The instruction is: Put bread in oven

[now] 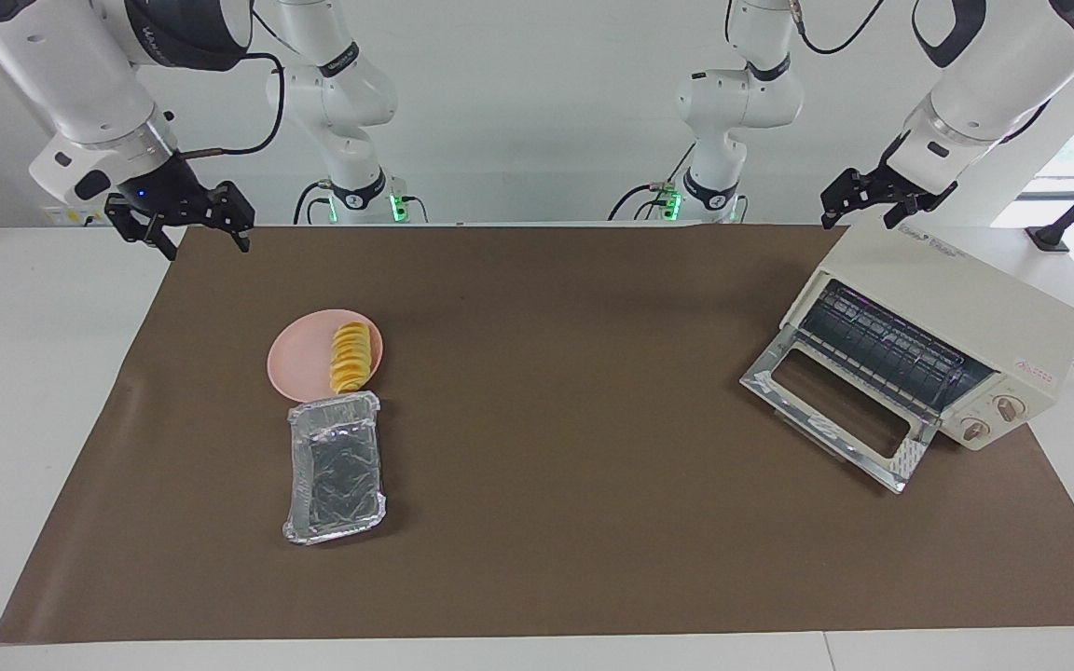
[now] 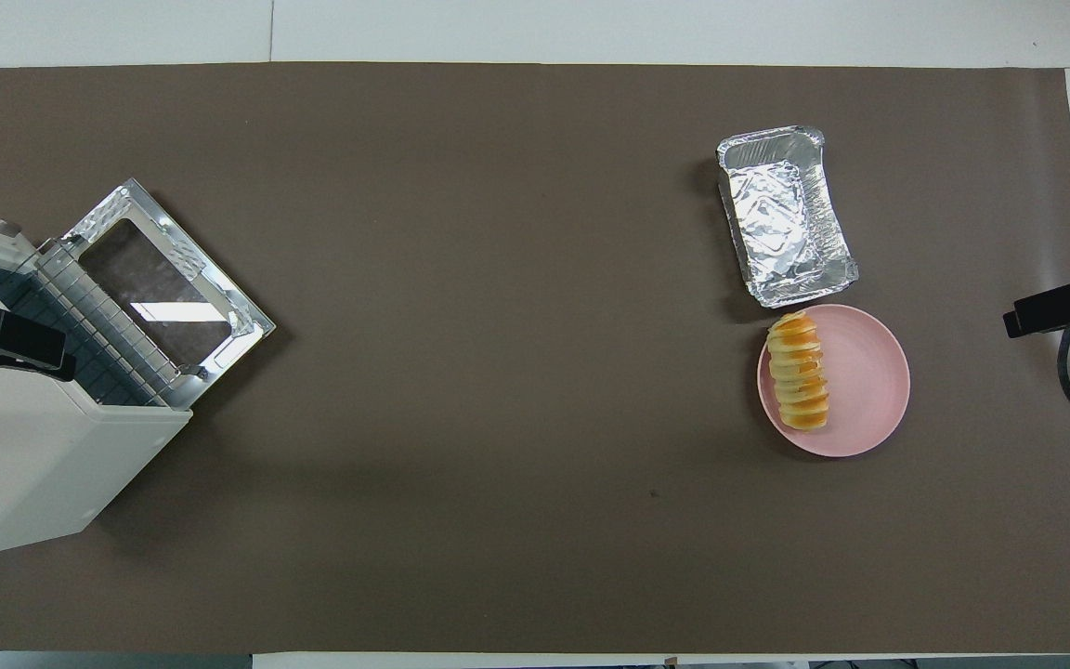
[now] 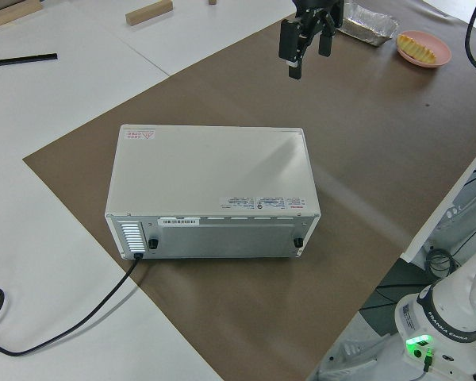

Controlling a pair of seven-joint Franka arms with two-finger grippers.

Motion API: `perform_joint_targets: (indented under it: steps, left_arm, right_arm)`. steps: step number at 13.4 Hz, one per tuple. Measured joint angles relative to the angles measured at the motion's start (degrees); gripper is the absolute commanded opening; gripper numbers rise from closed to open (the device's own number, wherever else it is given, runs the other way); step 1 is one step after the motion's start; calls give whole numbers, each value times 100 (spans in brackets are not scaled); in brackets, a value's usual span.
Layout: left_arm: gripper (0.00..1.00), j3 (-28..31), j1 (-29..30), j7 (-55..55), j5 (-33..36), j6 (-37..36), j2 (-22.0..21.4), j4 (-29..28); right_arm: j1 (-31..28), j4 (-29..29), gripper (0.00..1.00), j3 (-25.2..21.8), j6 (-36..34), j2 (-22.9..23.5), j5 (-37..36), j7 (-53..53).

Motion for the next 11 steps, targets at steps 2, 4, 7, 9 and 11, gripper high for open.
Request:
perform_joint_targets:
  steps: [2, 4, 7, 9, 11]
  left_arm:
    - [100, 0, 0, 0, 0, 0, 0, 0]
    - [100, 0, 0, 0, 0, 0, 0, 0]
    - [100, 0, 0, 0, 0, 0, 0, 0]
    - [100, 0, 0, 0, 0, 0, 0, 0]
    - [100, 0, 0, 0, 0, 0, 0, 0]
  right_arm:
    - [-37, 0, 100, -1, 0, 0, 0, 0]
    - [-43, 0, 100, -2, 0, 0, 0, 0]
    - [-43, 0, 100, 0, 0, -1, 0, 0]
    - [-34, -17, 100, 31, 0, -9, 0, 0]
    - [47, -336, 100, 108, 287, -102, 0, 0]
